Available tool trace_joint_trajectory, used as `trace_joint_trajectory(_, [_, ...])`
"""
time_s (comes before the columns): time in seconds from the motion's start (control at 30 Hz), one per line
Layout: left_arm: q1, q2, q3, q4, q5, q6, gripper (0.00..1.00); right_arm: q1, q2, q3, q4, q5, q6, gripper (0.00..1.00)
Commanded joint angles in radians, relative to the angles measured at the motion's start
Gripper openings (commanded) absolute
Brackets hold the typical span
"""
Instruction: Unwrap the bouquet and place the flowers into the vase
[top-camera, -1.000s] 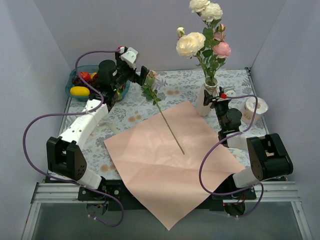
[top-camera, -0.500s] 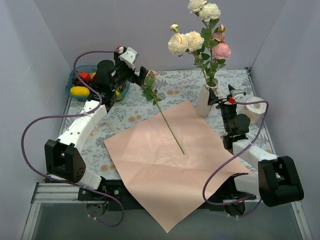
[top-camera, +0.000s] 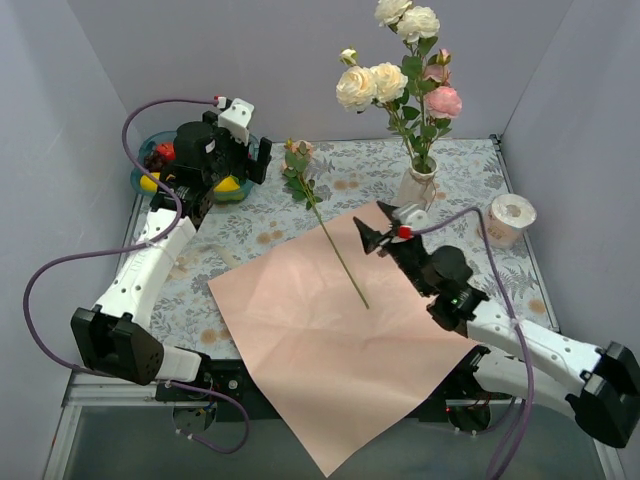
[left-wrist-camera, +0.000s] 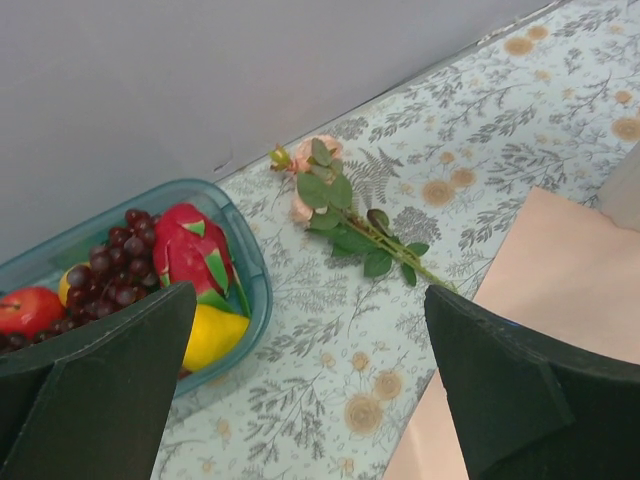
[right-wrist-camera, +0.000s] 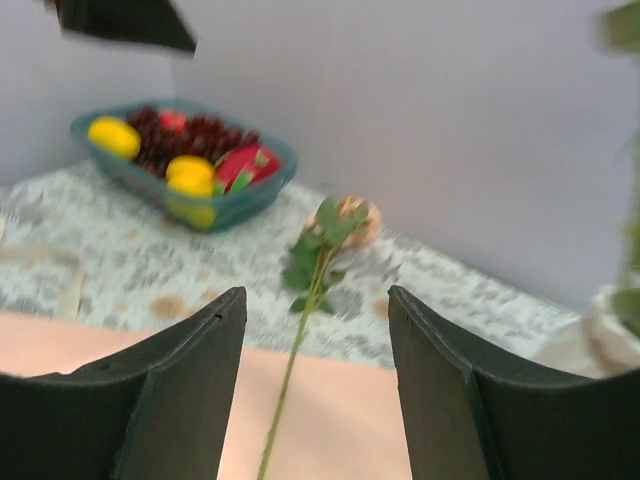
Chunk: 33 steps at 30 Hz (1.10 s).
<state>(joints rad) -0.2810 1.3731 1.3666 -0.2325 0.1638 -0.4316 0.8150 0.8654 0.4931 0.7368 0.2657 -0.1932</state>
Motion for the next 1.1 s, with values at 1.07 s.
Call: trace_joint_trajectory(1.07, [0.129,-0.069,0.152,-0.643,-0.023,-0.009,0.98,-0.043,1.258,0.924,-0.455,0.037,0.333,0.58])
